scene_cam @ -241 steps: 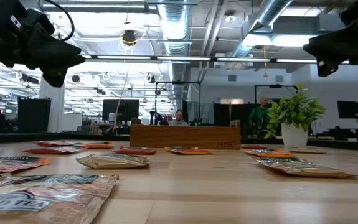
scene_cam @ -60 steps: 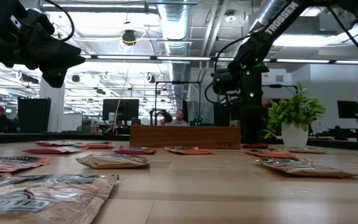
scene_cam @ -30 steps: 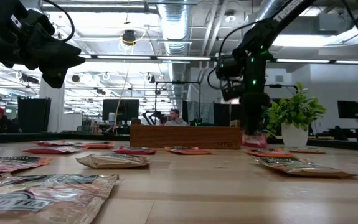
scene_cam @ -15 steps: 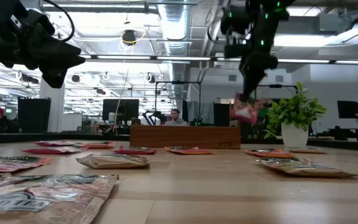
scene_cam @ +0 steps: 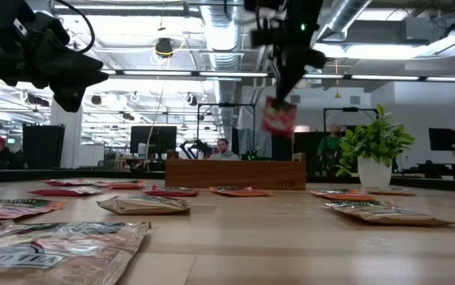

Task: Pick & Place Tea
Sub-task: Put the red tea bag into the right slot of the wooden organizer

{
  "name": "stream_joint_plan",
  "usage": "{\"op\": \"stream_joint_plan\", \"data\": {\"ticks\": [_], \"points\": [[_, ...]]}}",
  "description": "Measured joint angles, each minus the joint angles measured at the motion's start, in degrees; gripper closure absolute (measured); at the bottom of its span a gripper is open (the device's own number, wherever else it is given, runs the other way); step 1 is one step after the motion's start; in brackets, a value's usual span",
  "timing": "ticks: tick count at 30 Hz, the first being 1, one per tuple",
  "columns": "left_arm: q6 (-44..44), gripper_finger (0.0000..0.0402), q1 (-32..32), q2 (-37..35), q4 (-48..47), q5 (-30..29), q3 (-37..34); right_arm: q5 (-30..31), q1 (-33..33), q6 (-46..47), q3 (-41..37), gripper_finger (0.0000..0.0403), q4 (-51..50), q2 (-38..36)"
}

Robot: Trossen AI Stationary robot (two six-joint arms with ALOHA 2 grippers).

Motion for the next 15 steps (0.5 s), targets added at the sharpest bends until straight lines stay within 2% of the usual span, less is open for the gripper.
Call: {"op": "stream_joint_plan", "data": {"ticks": [7,15], "points": [[0.0,0.0296,0.0,0.0,-0.4,0.0,0.0,1.4,1.3,3.5,1.2,0.0403,-4.4,6.9],[0.0,0.0296,0.0,0.0,-0.7,0.0,0.0,1.8,2.9,4.9,2.9,0.0403,-3.5,7.7]]}}
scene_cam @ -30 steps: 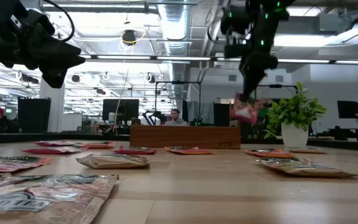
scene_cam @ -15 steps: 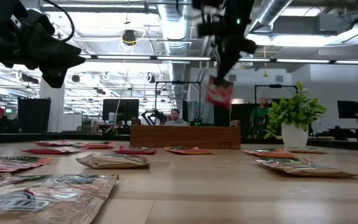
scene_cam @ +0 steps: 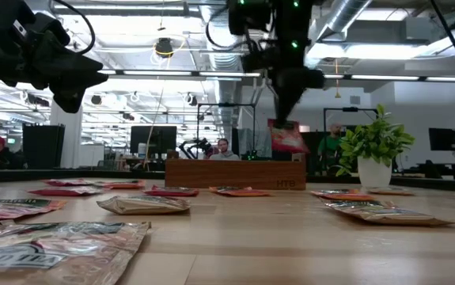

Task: Pick & Place Tea
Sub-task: Put the red tea bag into the right slot of the wooden organizer

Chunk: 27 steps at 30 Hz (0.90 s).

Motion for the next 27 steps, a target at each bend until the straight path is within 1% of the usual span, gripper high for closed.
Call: {"op": "stream_joint_plan", "data": {"ticks": [7,15,22,24,27], "points": [[0.0,0.0296,0.0,0.0,-0.7,0.0,0.0,0.0,-0.1,0.1,4.1,0.0403,-0.4,-0.1],[0.0,0.0296,0.0,0.0,-1.1,0.0,0.0,-0.2,-1.6,0.1,4.1,0.0403,-0.8,0.4],[0.0,0.0296,0.0,0.0,-1.2,0.0,0.0,-0.7,-2.3,0.5,3.7,0.0403,0.1,2.6],[0.0,0.0296,0.0,0.0,-1.2,0.0,0.0,-0.7,-2.5,0.5,2.9,0.0403,-1.4,3.4],[0.0,0.0296,0.0,0.0,-1.5,0.0,0.0,-0.4,-2.6,0.7,3.2,0.0403,0.3,4.5]]}}
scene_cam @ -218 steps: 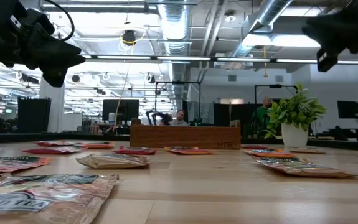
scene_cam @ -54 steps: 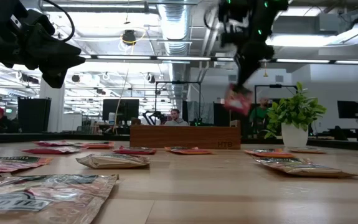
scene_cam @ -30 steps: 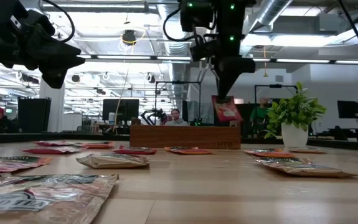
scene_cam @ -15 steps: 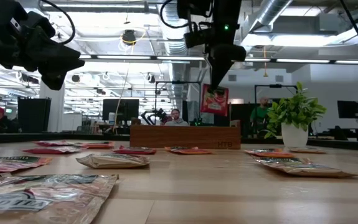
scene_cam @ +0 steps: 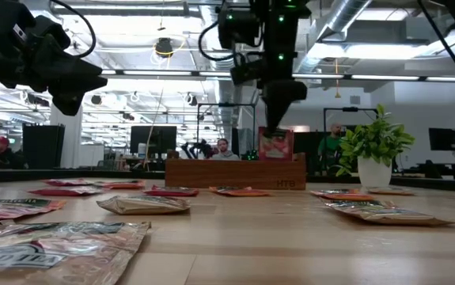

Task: Pick & Place Tea
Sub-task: Put the red tea bag into the right slot of the wooden organizer

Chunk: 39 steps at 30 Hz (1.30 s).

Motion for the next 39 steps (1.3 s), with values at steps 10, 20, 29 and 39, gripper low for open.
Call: {"op": "stream_joint_plan", "data": {"ticks": [10,20,29,39], "points": [[0.0,0.0296,0.0,0.0,-0.1,0.0,0.0,0.2,-0.1,0.0,0.0,0.0403,-0.1,1.5],[0.0,0.0296,0.0,0.0,-0.2,0.0,0.0,0.4,-1.3,0.9,0.0,0.0403,-0.2,1.5],[0.0,0.0296,0.0,0.0,-0.2,0.0,0.0,-0.3,-2.3,-0.6,0.0,0.0381,1.2,1.5],[0.0,0.0296,0.0,0.0,-0.3,0.0,0.0,0.3,-3.0,-1.1,0.0,0.0321,1.6,1.5]]}}
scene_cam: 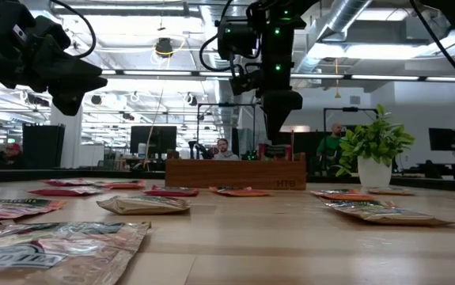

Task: Pick & Place Tea
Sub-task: Put the red tea bag into the right slot of the wooden organizer

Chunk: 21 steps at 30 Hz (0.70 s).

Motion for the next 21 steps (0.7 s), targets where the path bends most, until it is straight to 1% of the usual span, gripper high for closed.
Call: {"op": "stream_joint_plan", "data": {"ticks": [5,13,15,17,18,21], "points": [[0.0,0.0296,0.0,0.0,0.0,0.0,0.0,0.2,-0.4,0.0,0.3,0.0321,-1.5,-0.5],[0.0,0.0296,0.0,0.0,0.0,0.0,0.0,0.1,-2.3,-0.6,3.9,0.0322,-2.6,-0.5],[0.0,0.0296,0.0,0.0,0.0,0.0,0.0,-0.8,-2.7,-0.5,4.6,0.0322,-3.9,-0.5],[0.0,0.0296,0.0,0.0,0.0,0.0,0.0,-4.2,-2.9,-0.9,5.3,0.0322,-5.7,-0.5],[0.0,0.0296,0.0,0.0,0.0,0.0,0.0,-7.2,-2.8,-1.5,5.6,0.0322,-6.1,-0.5],[0.0,0.0296,0.0,0.0,0.0,0.0,0.0,-19.7,-2.4,-4.8,5.6,0.0322,-8.3,-0.4]]}}
